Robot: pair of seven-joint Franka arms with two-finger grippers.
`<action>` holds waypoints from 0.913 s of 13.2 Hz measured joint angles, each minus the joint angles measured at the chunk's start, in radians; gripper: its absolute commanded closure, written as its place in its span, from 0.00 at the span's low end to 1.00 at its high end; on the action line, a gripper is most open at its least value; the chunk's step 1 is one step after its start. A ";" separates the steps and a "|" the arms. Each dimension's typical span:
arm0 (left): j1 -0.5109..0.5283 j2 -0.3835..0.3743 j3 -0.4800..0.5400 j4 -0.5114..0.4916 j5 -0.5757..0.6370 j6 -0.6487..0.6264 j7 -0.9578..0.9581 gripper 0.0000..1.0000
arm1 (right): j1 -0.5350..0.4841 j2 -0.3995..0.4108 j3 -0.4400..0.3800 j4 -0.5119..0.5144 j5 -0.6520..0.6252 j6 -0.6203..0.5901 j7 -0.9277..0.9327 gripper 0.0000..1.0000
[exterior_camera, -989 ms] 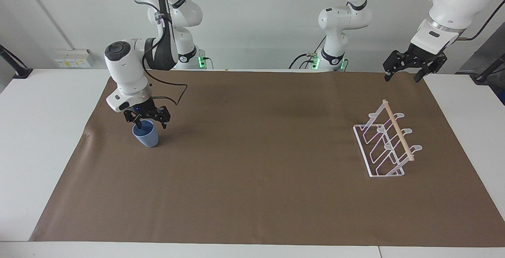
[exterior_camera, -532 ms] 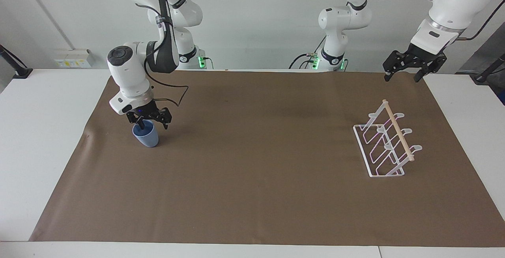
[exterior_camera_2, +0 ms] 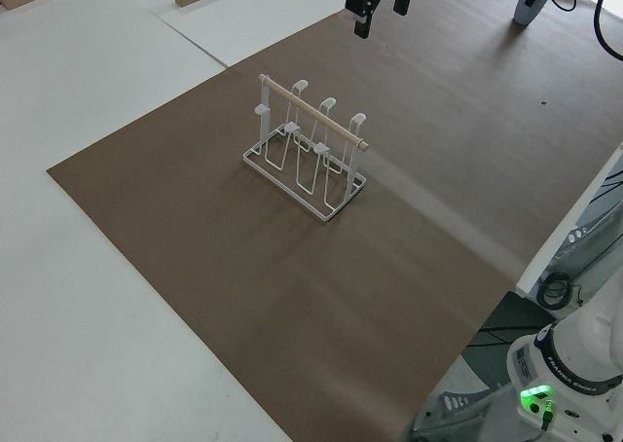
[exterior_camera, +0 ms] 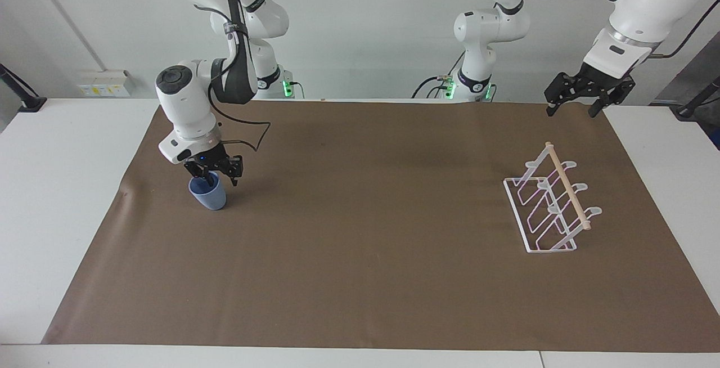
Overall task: Hang cup on cup holder
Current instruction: 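Close the right gripper on the cup rim and lift it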
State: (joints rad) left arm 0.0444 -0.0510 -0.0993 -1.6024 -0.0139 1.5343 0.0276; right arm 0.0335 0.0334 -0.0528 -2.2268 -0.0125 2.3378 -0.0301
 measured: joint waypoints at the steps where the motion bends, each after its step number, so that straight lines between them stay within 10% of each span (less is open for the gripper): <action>1: 0.000 0.000 0.000 0.000 0.000 0.000 0.000 0.00 | 0.000 0.000 0.000 0.000 0.000 0.000 0.000 0.78; 4: 0.000 0.000 0.000 -0.001 0.000 0.000 0.000 0.00 | 0.000 0.000 0.000 0.000 0.000 0.000 0.000 1.00; 12: 0.000 -0.002 0.000 -0.001 0.000 0.000 -0.002 0.00 | -0.001 -0.003 -0.002 0.003 -0.003 0.002 0.000 1.00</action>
State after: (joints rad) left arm 0.0444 -0.0527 -0.0994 -1.6035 -0.0139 1.5348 0.0258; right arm 0.0330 0.0304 -0.0543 -2.2241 -0.0153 2.3400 -0.0301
